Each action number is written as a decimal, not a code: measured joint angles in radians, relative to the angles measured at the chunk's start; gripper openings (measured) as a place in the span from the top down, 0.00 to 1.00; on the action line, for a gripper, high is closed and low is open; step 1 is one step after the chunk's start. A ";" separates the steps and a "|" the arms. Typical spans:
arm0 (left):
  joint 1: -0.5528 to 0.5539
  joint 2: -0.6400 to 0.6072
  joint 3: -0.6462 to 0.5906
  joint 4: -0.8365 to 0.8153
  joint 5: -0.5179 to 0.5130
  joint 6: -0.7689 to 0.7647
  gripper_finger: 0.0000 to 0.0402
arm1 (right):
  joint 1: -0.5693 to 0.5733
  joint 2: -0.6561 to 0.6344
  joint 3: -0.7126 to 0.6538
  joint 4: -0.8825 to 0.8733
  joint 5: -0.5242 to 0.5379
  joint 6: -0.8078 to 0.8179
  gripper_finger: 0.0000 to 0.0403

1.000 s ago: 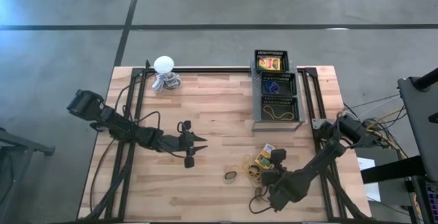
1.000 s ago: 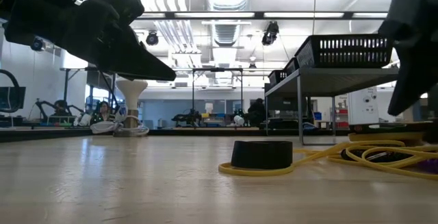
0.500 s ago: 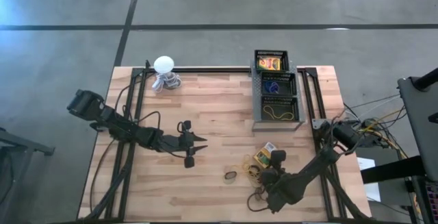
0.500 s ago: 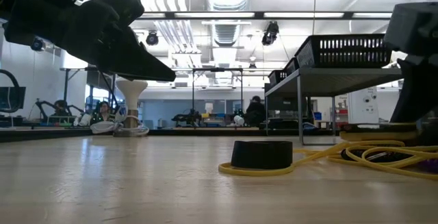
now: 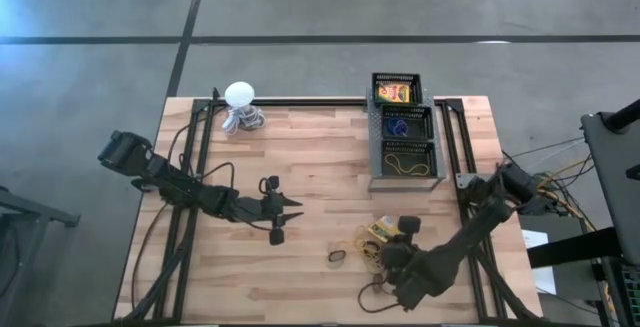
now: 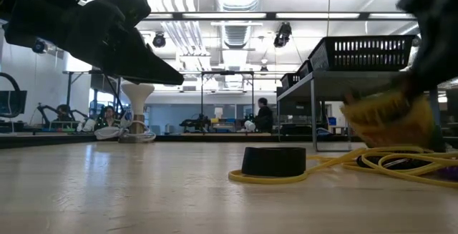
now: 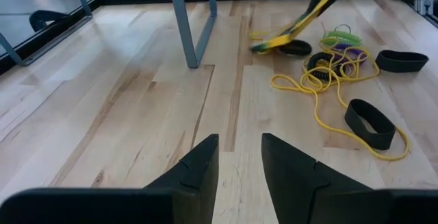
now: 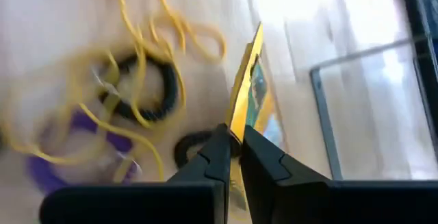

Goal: Pick & Place Office Desk Supplies
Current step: Put the crayon box into the top black bin on the shelf

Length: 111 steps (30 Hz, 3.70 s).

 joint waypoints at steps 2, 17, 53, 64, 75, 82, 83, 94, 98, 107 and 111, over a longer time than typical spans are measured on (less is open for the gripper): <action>0.000 0.000 0.000 0.003 0.000 0.000 0.71 | 0.001 -0.023 0.025 0.009 0.038 -0.008 0.95; -0.003 0.000 0.000 0.113 0.049 0.036 0.71 | -0.033 -0.126 -0.277 1.204 0.328 -0.742 0.95; -0.014 0.248 0.216 0.400 0.380 0.118 0.41 | -0.125 -0.129 -0.657 2.399 -0.101 -1.202 0.95; -0.016 0.248 0.217 0.385 0.360 0.087 0.88 | -0.165 -0.129 -0.657 2.283 -0.074 -1.087 0.94; 0.009 0.183 0.222 0.075 0.310 -0.035 0.90 | -0.149 -0.244 -0.635 1.821 0.136 -0.809 0.76; 0.034 0.147 0.220 -0.113 0.285 -0.072 0.89 | -0.180 -0.351 -0.433 1.064 0.102 -0.432 0.53; 0.034 0.150 0.220 -0.114 0.286 -0.074 0.89 | -0.187 -0.343 -0.412 1.021 0.102 -0.415 0.51; 0.034 0.150 0.217 -0.109 0.287 -0.074 0.89 | -0.295 -0.135 -0.228 1.008 -0.072 -0.504 0.37; 0.035 0.151 0.217 -0.107 0.281 -0.074 0.89 | -0.312 -0.100 -0.177 1.008 -0.104 -0.526 0.43; 0.034 0.151 0.216 -0.106 0.281 -0.073 0.88 | -0.315 -0.101 -0.186 1.018 -0.101 -0.523 0.75; 0.036 0.151 0.215 -0.085 0.279 -0.082 0.85 | -0.315 -0.103 -0.197 1.019 -0.101 -0.502 0.88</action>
